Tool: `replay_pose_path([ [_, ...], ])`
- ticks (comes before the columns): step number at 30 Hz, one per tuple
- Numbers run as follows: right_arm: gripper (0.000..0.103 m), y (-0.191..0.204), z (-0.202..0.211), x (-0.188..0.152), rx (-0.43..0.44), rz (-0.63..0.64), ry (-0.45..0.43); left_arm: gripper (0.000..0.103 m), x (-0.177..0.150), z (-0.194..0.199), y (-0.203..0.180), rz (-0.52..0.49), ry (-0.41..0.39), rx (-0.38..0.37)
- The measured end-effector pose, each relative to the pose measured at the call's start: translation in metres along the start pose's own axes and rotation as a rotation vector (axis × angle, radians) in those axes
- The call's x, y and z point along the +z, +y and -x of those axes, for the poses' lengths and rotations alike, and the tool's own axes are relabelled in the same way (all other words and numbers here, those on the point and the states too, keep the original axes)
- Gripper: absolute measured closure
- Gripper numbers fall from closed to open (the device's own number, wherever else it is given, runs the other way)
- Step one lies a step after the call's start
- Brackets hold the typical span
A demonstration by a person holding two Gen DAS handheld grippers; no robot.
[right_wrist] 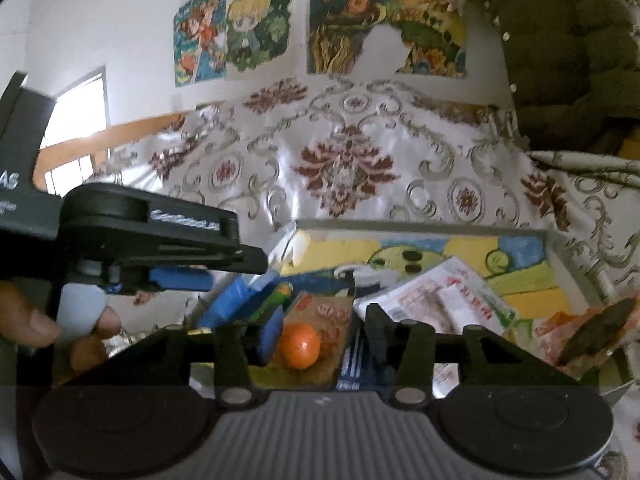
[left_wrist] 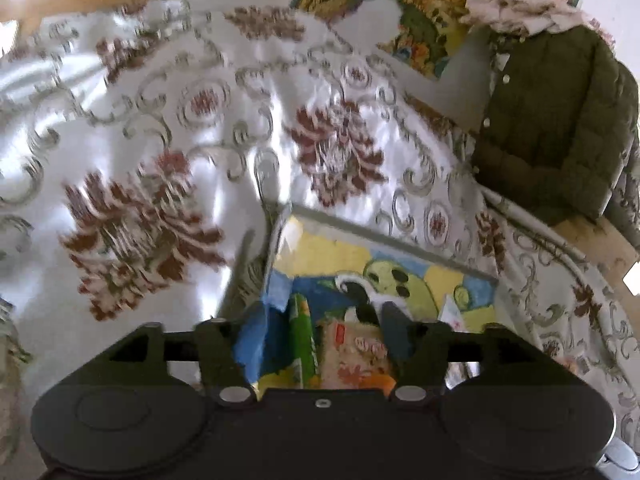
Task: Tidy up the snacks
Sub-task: 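Lower the green stick and orange ball into the frog tray, then open both tools to release the stick and ball into the tray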
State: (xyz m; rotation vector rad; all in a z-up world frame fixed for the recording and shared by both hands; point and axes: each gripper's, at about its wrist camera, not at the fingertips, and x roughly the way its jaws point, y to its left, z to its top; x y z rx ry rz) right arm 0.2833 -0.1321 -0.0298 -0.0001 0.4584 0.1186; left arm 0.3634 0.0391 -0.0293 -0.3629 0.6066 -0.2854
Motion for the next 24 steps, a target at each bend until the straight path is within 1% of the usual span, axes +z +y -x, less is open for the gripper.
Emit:
replay_pose_path([
  [1, 0.045, -0.001, 0.004, 0.003, -0.005, -0.005, -0.012, 0.026, 0.001, 0.007, -0.002, -0.008, -0.018, 0.008],
  [3, 0.039, -0.006, 0.013, 0.009, -0.010, -0.023, -0.035, 0.021, 0.003, 0.022, -0.006, -0.031, -0.049, 0.024],
  [4, 0.037, -0.008, 0.018, 0.012, -0.011, -0.036, -0.045, 0.015, 0.003, 0.029, -0.007, -0.039, -0.065, 0.032],
  [5, 0.032, -0.011, 0.023, 0.014, -0.013, -0.047, -0.055, 0.011, 0.004, 0.035, -0.009, -0.040, -0.080, 0.040],
  [6, 0.028, -0.014, 0.028, 0.017, -0.016, -0.057, -0.068, 0.009, 0.004, 0.043, -0.011, -0.041, -0.097, 0.049],
  [9, 0.020, -0.022, 0.045, 0.025, -0.023, -0.085, -0.101, 0.004, 0.003, 0.066, -0.018, -0.056, -0.147, 0.069],
  [10, 0.019, -0.024, 0.051, 0.027, -0.026, -0.094, -0.111, 0.001, 0.002, 0.073, -0.022, -0.068, -0.162, 0.083],
  [12, 0.016, -0.029, 0.063, 0.032, -0.031, -0.114, -0.130, 0.001, -0.001, 0.087, -0.029, -0.100, -0.198, 0.110],
  [16, 0.012, -0.037, 0.089, 0.036, -0.031, -0.138, -0.160, 0.001, -0.011, 0.119, -0.046, -0.151, -0.269, 0.137],
  [19, 0.006, -0.040, 0.110, 0.036, -0.039, -0.146, -0.188, 0.001, -0.026, 0.142, -0.054, -0.118, -0.295, 0.167],
  [21, 0.006, -0.042, 0.123, 0.034, -0.038, -0.160, -0.198, 0.001, -0.039, 0.156, -0.056, -0.097, -0.302, 0.165],
  [24, 0.005, -0.045, 0.143, 0.028, -0.046, -0.163, -0.201, 0.001, -0.056, 0.172, -0.059, -0.100, -0.292, 0.178],
])
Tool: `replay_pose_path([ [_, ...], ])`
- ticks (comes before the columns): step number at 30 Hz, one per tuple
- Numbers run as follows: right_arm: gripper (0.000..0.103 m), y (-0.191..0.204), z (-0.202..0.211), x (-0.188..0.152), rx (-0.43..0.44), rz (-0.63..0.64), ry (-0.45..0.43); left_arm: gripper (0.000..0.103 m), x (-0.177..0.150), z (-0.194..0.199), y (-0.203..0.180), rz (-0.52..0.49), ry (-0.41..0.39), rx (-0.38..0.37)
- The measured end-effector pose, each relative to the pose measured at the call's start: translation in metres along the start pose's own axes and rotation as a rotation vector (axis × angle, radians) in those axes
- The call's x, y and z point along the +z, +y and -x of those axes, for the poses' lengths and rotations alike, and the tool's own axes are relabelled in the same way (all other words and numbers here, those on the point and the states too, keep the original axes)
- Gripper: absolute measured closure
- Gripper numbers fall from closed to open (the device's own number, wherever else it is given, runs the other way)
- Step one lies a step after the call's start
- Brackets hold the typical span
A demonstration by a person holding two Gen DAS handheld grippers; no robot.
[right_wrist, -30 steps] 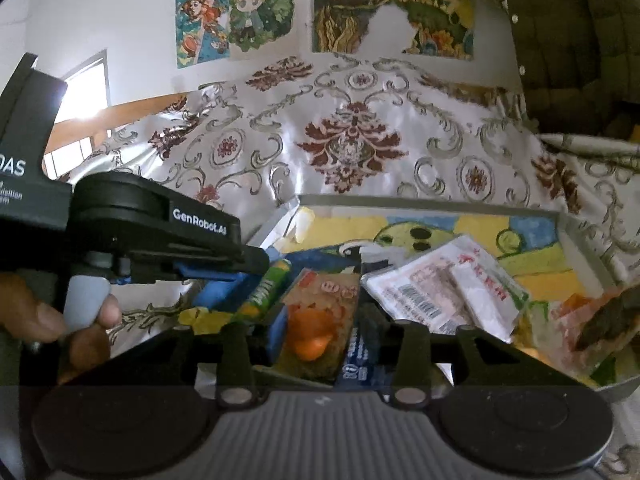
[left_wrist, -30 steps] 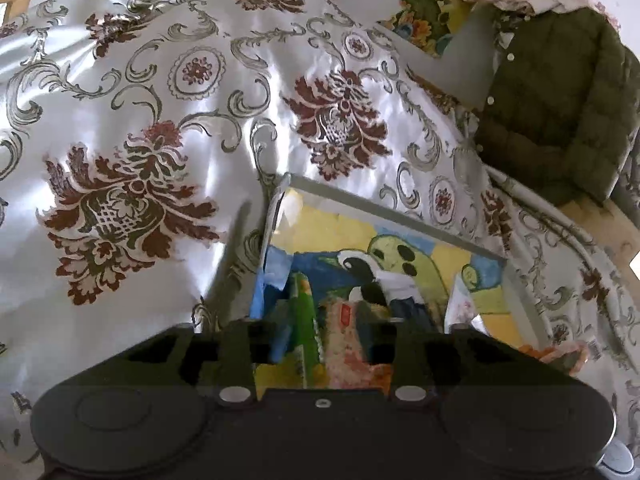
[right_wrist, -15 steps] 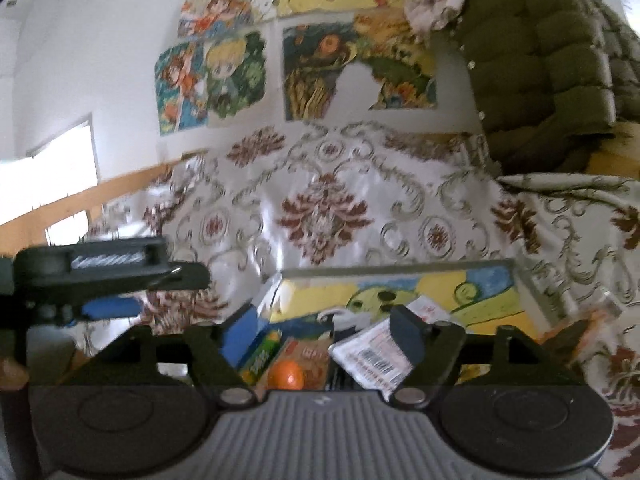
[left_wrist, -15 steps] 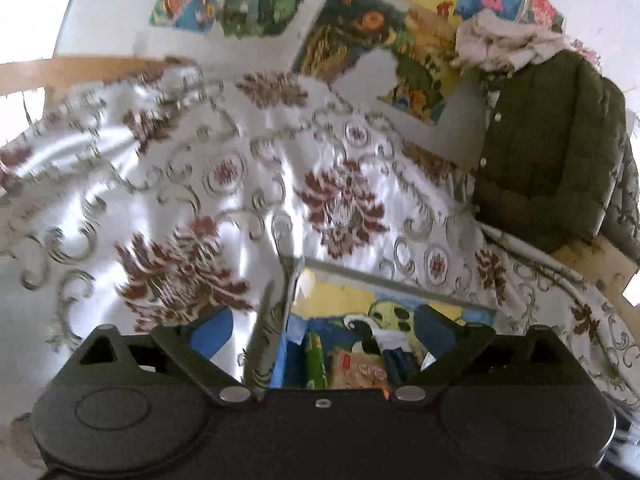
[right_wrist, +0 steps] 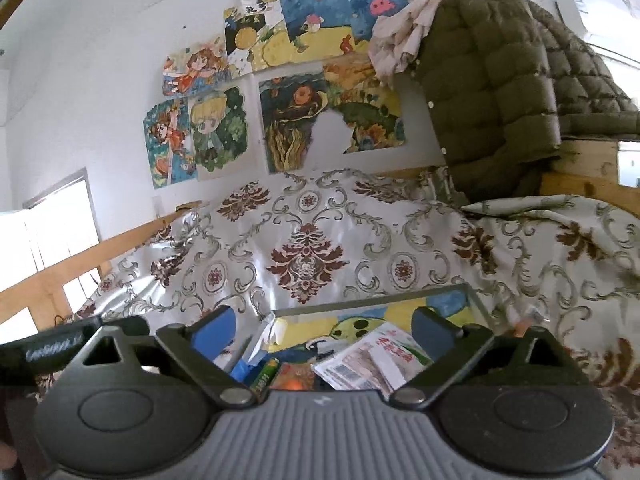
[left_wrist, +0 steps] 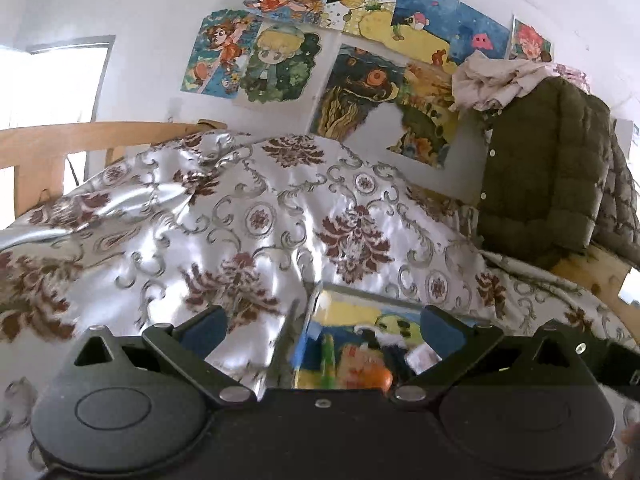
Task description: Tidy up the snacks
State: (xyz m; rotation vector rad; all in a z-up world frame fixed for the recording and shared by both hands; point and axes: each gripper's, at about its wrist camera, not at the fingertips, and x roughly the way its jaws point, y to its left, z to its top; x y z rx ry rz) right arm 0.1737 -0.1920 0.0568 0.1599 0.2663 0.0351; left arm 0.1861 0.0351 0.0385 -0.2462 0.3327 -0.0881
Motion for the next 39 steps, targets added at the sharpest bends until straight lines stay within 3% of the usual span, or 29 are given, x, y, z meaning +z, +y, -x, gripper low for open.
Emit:
replay_pose_path([
  [8, 0.000, -0.014, 0.051, -0.016, -0.047, -0.002, 0.008, 0.001, -0.021, 0.055, -0.002, -0.066, -0.030, 0.055],
  [21, 0.000, -0.019, 0.124, -0.052, -0.096, 0.038, 0.019, 0.001, -0.066, 0.126, -0.004, -0.080, 0.018, 0.156],
  [34, 0.000, -0.022, 0.176, -0.072, -0.090, 0.012, 0.049, 0.001, -0.090, 0.162, -0.022, -0.132, 0.025, 0.175],
  [39, 0.000, -0.026, 0.173, -0.080, -0.162, -0.019, 0.129, 0.001, -0.095, 0.161, -0.029, -0.174, 0.040, 0.201],
])
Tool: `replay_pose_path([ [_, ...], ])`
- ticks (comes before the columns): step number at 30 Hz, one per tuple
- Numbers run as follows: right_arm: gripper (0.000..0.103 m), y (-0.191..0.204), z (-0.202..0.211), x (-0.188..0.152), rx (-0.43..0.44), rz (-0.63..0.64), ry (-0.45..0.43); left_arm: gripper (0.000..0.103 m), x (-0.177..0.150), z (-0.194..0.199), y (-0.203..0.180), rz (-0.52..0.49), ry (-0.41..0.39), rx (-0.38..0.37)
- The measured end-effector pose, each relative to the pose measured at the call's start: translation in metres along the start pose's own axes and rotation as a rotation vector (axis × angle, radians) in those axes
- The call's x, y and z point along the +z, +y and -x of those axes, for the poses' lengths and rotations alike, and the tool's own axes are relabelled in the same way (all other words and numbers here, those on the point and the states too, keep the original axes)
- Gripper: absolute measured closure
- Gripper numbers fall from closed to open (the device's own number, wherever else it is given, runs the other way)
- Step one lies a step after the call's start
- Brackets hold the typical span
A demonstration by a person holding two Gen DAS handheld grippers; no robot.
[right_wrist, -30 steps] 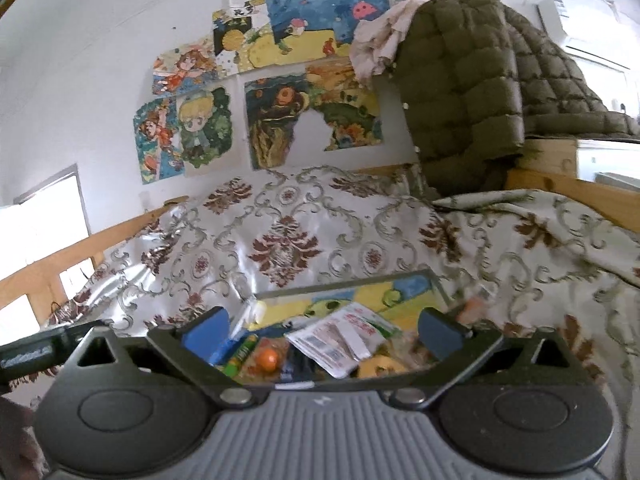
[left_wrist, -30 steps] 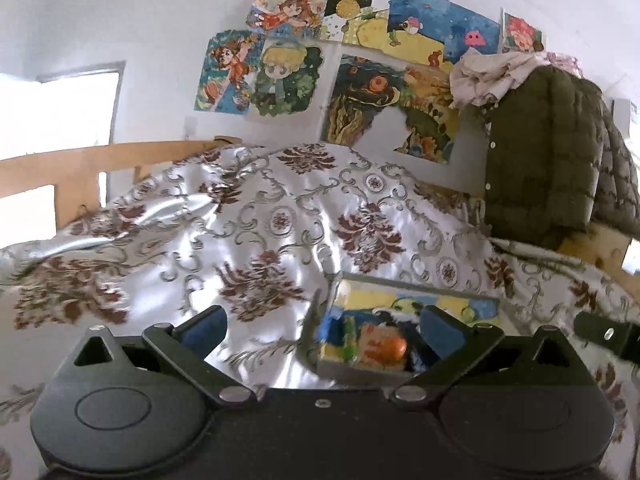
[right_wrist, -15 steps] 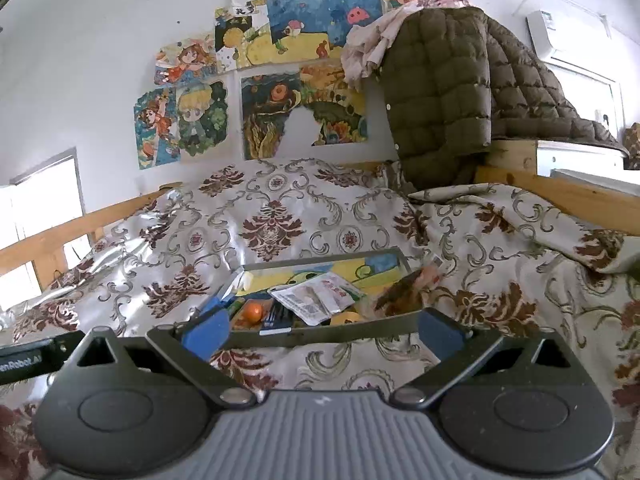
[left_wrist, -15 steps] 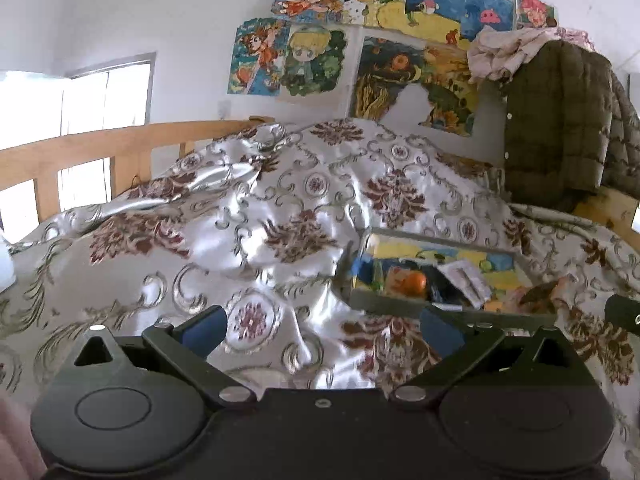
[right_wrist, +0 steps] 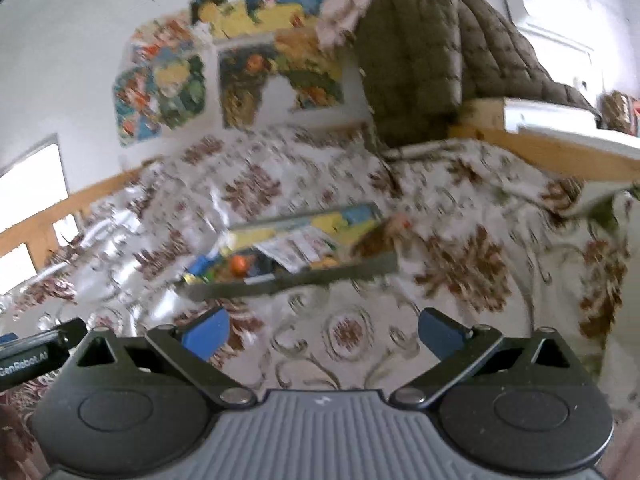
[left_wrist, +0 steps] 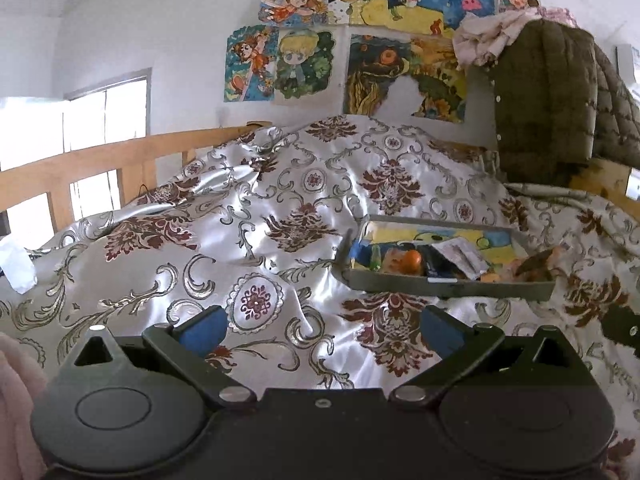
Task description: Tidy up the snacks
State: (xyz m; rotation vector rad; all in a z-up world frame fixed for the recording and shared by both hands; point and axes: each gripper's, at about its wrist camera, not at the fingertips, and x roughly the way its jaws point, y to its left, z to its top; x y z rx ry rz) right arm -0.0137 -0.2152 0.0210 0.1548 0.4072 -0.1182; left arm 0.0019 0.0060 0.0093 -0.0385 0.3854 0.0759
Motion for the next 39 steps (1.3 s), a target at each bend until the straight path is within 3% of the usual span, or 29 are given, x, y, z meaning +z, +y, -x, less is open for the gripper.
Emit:
replay_pose_path([
  [6, 0.000, -0.007, 0.000, -0.005, -0.025, -0.021, 0.014, 0.001, -0.001, -0.006, -0.004, -0.024, 0.040, 0.017],
  [20, 0.000, 0.003, -0.009, -0.011, -0.045, 0.022, 0.075, 0.001, -0.004, -0.006, -0.004, -0.023, 0.052, 0.018],
  [39, 0.000, 0.003, -0.012, -0.012, -0.055, 0.030, 0.082, 0.001, -0.006, -0.010, -0.006, -0.036, 0.069, 0.028],
])
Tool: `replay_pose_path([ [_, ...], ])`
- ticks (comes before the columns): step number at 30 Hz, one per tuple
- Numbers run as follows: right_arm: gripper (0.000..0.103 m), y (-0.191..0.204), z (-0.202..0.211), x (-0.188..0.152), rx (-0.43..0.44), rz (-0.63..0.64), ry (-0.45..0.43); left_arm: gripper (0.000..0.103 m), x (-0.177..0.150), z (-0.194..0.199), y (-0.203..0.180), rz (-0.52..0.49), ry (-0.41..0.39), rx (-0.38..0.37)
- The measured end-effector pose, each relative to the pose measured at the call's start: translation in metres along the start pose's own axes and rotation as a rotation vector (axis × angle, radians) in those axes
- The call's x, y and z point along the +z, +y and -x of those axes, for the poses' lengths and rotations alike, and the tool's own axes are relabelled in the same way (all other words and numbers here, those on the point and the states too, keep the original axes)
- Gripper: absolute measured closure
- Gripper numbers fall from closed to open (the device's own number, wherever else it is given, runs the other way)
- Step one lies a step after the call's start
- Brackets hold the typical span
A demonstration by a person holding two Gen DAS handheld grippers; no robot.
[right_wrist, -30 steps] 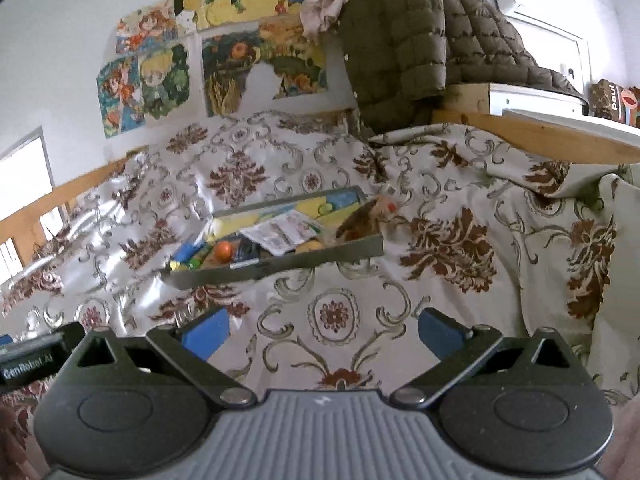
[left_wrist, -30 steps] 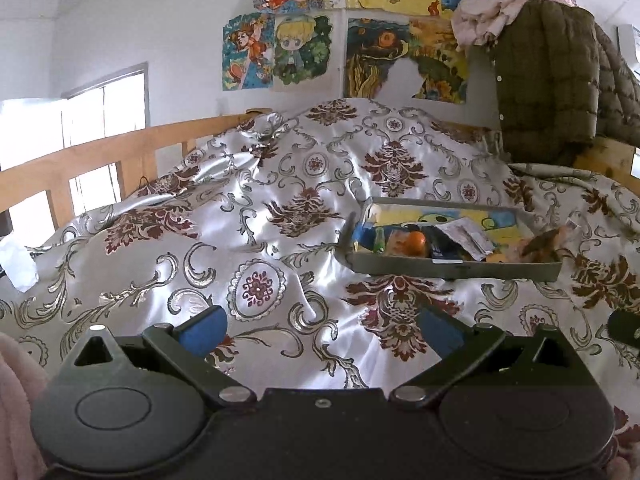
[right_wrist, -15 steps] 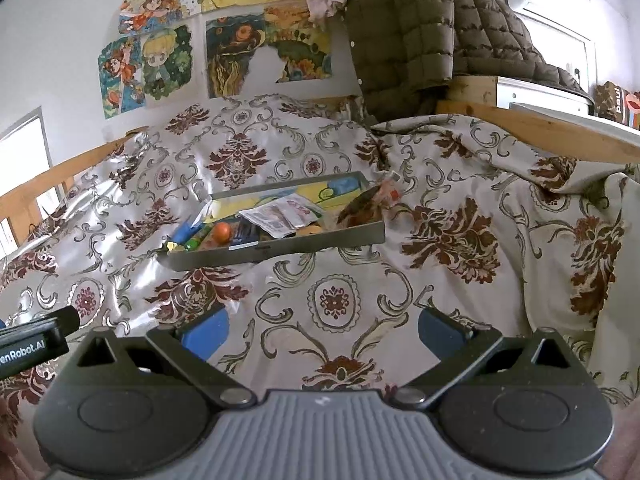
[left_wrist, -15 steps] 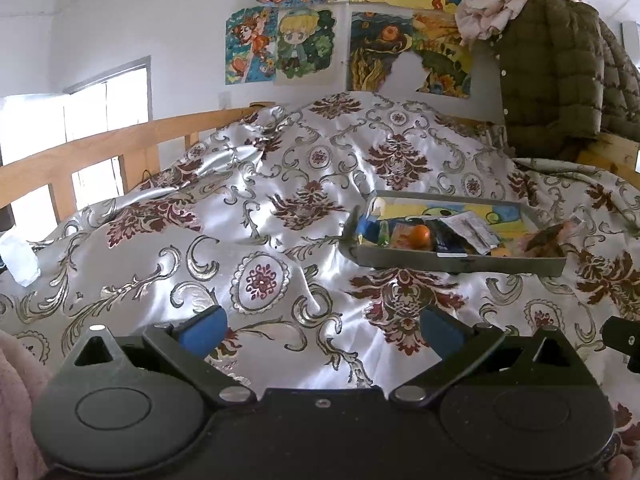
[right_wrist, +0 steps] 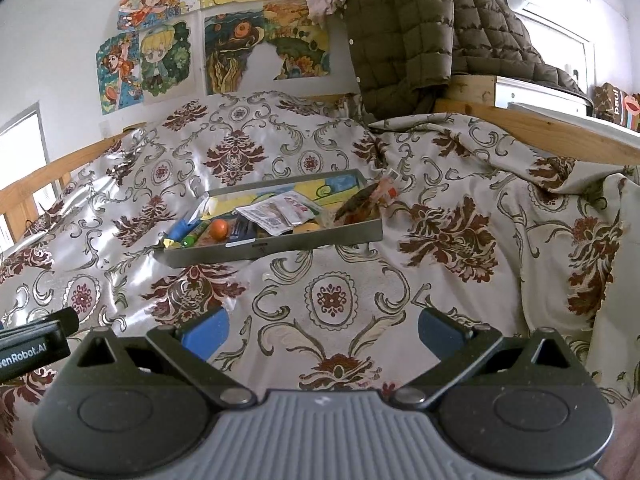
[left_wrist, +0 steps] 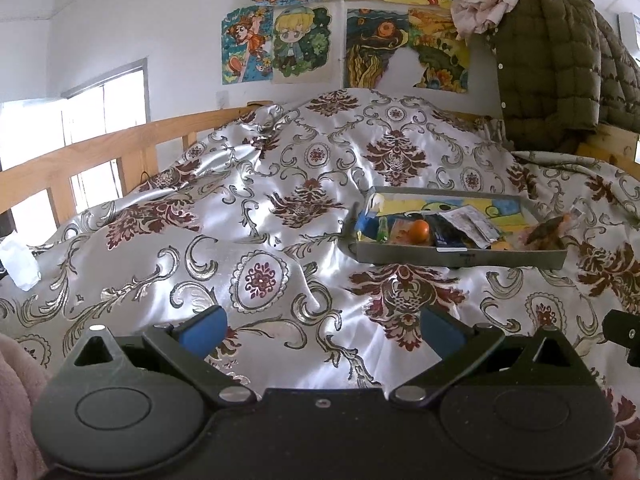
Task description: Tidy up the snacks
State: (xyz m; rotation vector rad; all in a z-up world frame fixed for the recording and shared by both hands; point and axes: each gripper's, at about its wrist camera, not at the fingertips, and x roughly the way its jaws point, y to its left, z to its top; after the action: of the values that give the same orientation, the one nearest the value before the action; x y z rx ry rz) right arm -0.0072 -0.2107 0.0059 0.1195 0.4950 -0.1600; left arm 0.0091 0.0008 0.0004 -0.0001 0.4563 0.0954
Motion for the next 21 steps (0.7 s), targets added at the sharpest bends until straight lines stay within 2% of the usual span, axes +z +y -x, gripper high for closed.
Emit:
replay_pose_path([
  [13, 0.000, 0.0018, -0.0016, -0.0013, 0.007, 0.006, 0.006, 0.001, 0.0005, 0.0011, -0.0008, 0.003, -0.007, 0.005],
  [21, 0.000, 0.0024, -0.0022, -0.0015, 0.007, 0.007, 0.009, 0.001, -0.0012, -0.0007, 0.0043, -0.020, -0.003, -0.035],
])
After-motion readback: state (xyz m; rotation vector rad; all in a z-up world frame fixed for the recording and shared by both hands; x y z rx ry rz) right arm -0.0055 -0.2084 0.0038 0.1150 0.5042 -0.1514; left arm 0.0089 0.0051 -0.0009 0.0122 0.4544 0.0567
